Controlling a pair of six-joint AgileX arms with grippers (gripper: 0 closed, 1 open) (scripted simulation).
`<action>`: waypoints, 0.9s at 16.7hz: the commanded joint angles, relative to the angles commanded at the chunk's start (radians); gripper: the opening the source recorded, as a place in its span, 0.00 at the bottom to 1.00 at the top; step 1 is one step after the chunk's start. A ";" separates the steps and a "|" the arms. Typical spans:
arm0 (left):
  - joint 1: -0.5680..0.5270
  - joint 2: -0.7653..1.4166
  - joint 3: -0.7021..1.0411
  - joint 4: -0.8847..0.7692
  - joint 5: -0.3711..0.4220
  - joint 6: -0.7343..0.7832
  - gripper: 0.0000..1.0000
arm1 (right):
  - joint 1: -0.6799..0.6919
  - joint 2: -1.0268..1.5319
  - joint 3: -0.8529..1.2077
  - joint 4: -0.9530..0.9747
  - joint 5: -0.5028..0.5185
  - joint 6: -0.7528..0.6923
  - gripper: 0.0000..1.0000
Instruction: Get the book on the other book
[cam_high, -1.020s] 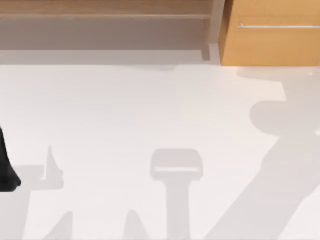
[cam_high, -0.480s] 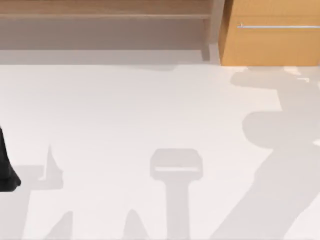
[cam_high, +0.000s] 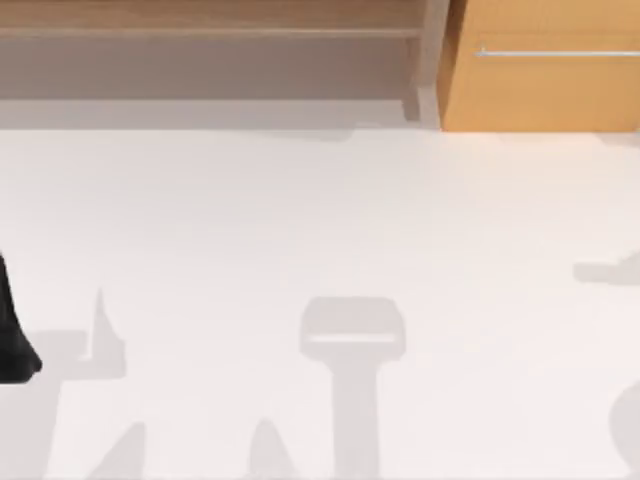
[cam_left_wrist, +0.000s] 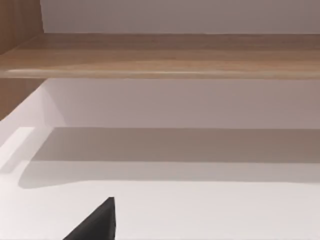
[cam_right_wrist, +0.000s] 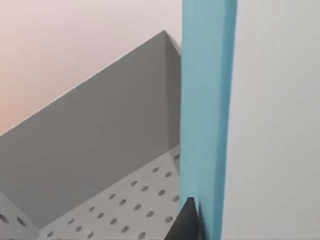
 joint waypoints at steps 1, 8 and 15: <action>0.000 0.000 0.000 0.000 0.000 0.000 1.00 | -0.038 -0.025 -0.061 -0.021 -0.025 0.057 0.00; 0.000 0.000 0.000 0.000 0.000 0.000 1.00 | -0.254 -0.085 -0.485 -0.158 -0.194 0.340 0.00; 0.000 0.000 0.000 0.000 0.000 0.000 1.00 | -0.307 -0.082 -0.597 -0.192 -0.242 0.398 0.00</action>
